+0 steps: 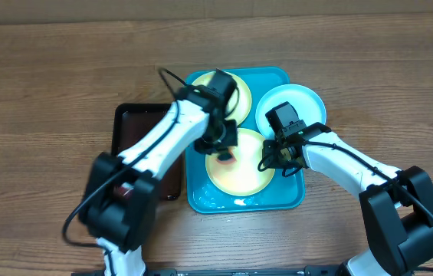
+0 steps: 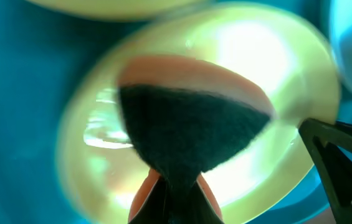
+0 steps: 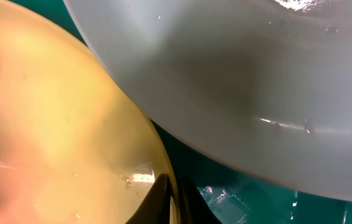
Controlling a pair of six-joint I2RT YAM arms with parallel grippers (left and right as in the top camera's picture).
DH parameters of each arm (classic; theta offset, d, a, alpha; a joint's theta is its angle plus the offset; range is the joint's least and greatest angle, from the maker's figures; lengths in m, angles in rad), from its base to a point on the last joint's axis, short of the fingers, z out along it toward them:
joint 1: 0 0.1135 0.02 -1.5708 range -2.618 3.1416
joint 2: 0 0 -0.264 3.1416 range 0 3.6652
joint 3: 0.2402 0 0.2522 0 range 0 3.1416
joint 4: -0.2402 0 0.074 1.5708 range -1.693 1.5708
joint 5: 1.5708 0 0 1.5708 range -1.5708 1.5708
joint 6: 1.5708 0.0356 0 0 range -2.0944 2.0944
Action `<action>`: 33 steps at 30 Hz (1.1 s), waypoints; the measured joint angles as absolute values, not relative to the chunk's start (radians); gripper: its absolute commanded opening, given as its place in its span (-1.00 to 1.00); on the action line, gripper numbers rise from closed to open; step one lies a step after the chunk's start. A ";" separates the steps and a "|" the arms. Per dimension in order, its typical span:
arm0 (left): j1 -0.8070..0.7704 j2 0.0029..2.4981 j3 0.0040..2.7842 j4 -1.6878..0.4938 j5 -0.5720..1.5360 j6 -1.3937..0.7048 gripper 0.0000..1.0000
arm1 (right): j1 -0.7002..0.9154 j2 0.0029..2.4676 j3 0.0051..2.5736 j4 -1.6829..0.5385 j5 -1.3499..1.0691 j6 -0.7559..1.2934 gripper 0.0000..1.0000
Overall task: Clean dirty plates on tray and stack at the side
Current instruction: 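Scrub the lower yellow plate again with the left gripper's sponge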
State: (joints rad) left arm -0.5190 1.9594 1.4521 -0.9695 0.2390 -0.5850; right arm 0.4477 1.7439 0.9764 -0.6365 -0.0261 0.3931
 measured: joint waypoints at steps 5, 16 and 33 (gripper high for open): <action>-0.544 2.087 1.452 -0.941 0.366 -0.630 -0.92 | 0.448 1.744 0.976 -0.637 -0.023 0.392 -0.88; -0.570 2.098 1.475 -1.113 0.315 -0.632 -0.92 | 0.447 1.744 0.978 -0.646 -0.012 0.392 -0.88; -0.540 2.098 1.581 -1.160 -0.040 -0.593 -0.92 | 0.448 1.744 0.979 -0.647 -0.026 0.403 -0.88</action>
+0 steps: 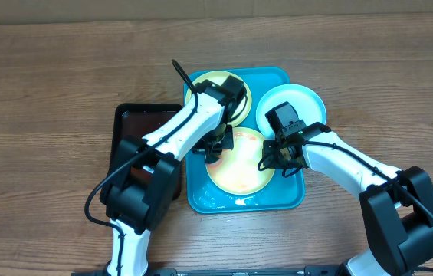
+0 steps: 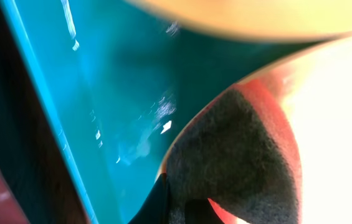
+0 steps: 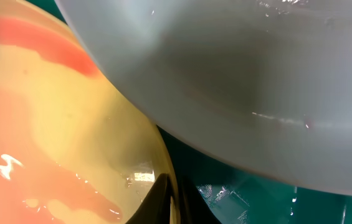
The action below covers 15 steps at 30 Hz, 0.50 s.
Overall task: Clean dirty plates on tray and stack at the side
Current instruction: 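Scrub the lower yellow plate again with the left gripper's sponge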
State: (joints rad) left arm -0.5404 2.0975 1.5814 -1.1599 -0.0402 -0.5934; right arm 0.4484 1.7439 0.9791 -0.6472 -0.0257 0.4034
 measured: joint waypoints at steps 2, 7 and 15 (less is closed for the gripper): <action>-0.536 2.099 1.583 -1.119 0.019 -0.563 -0.92 | 0.448 1.744 0.980 -0.649 -0.026 0.407 -0.88; -0.548 2.128 1.573 -1.068 0.205 -0.527 -0.92 | 0.448 1.744 0.981 -0.653 -0.024 0.412 -0.88; -0.597 2.164 1.564 -1.046 0.472 -0.480 -0.92 | 0.447 1.744 0.981 -0.660 -0.016 0.412 -0.88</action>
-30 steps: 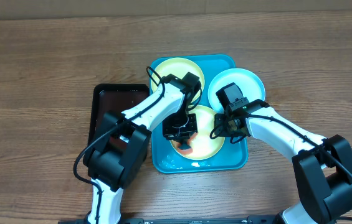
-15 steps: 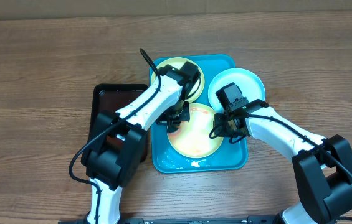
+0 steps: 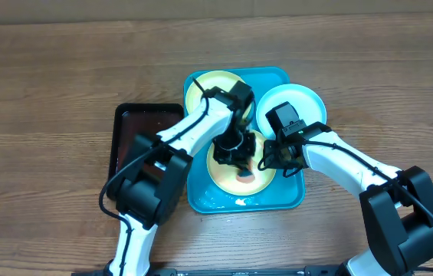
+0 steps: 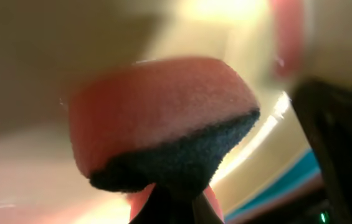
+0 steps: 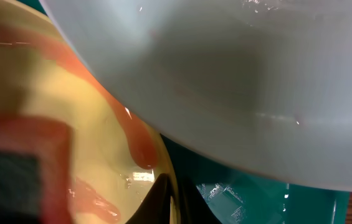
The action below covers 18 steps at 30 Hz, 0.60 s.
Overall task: Clean dirty plates on tray and stack at the side
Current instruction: 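Scrub the lower yellow plate again with the left gripper's sponge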
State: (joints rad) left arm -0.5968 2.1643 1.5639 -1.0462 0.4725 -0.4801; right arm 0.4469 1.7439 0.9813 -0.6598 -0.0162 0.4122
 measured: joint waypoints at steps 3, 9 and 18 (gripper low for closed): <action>-0.632 2.169 1.562 -1.050 0.506 -0.466 -0.92 | 0.446 1.744 0.982 -0.668 -0.012 0.413 -0.88; -0.635 2.172 1.560 -1.105 0.485 -0.466 -0.92 | 0.441 1.744 0.982 -0.670 -0.010 0.415 -0.88; -0.595 2.171 1.560 -1.240 0.237 -0.525 -0.91 | 0.441 1.744 0.982 -0.670 -0.010 0.414 -0.88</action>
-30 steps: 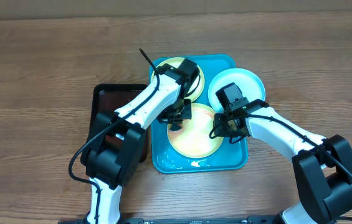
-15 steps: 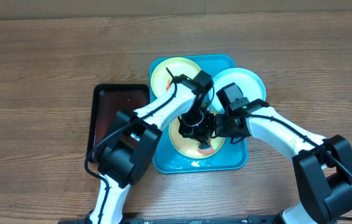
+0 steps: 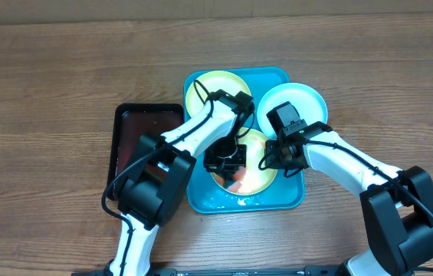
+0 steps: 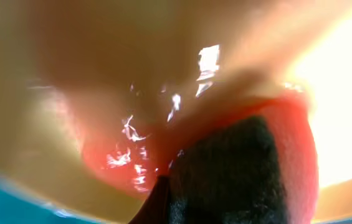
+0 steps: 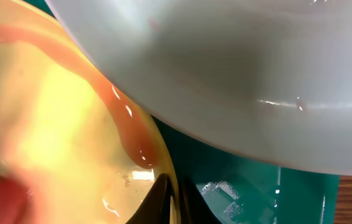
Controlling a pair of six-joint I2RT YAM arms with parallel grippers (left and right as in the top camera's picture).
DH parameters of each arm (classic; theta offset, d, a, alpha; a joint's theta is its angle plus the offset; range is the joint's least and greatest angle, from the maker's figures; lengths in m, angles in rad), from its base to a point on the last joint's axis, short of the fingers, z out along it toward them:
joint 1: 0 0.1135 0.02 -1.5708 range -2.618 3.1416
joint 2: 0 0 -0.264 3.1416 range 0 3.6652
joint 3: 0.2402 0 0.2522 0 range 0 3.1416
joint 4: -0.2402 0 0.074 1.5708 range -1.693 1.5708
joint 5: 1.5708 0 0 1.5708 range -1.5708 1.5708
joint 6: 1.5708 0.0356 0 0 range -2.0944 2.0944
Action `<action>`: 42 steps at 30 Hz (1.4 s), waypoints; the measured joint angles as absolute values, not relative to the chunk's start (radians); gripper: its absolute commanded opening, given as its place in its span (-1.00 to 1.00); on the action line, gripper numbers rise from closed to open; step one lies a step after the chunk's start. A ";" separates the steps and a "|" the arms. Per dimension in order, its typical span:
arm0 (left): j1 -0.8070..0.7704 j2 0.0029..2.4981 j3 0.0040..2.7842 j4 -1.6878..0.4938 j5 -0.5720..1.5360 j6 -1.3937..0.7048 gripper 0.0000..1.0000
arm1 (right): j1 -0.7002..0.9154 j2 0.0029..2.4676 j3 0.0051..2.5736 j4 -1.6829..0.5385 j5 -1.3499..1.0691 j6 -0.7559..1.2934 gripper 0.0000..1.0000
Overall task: Clean dirty plates on tray and stack at the side
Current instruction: 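Scrub the lower yellow plate again with the left gripper's sponge, then return the sponge to the black tray and release it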
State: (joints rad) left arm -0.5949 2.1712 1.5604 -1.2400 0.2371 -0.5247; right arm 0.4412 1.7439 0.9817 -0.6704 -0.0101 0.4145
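Note:
A yellow plate point(image 3: 256, 173) smeared with red sauce lies in the near half of the blue tray point(image 3: 201, 201). My left gripper point(image 3: 228, 170) is shut on a red sponge with a dark scouring face point(image 4: 244, 174), pressed onto the plate's lower middle. My right gripper point(image 3: 271, 162) is shut on that plate's right rim point(image 5: 163, 163), one finger inside and one outside. A second yellow plate point(image 3: 205, 86) sits at the tray's far left. A pale blue plate point(image 3: 300, 98) overlaps the tray's far right corner.
A black tray point(image 3: 136, 134) with a dark red inside lies left of the blue tray on the wooden table point(image 3: 47, 84). Both arms crowd over the blue tray. The pale plate's underside point(image 5: 225, 74) hangs close above my right gripper.
My left gripper with the sponge has shifted from the plate's middle toward its near side. The red smear near the right rim has spread a little. My right gripper has kept its hold.
The sponge was first at the near plate's left middle. Then it was at the plate's far left edge by the tray floor, then at the middle, and now lower down. Red sauce streaks have shifted across the plate. My right gripper held the rim throughout.

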 measured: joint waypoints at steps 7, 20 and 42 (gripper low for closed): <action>-0.558 2.147 1.561 -1.257 0.116 -0.565 -0.92 | 0.441 1.744 0.983 -0.673 -0.010 0.414 -0.88; -0.354 1.804 1.555 -1.289 0.183 -0.513 -0.92 | 0.441 1.744 0.984 -0.675 -0.010 0.414 -0.88; -0.001 1.765 1.290 -1.184 0.061 -0.433 0.32 | 0.460 1.746 1.163 -0.948 0.048 0.353 -0.92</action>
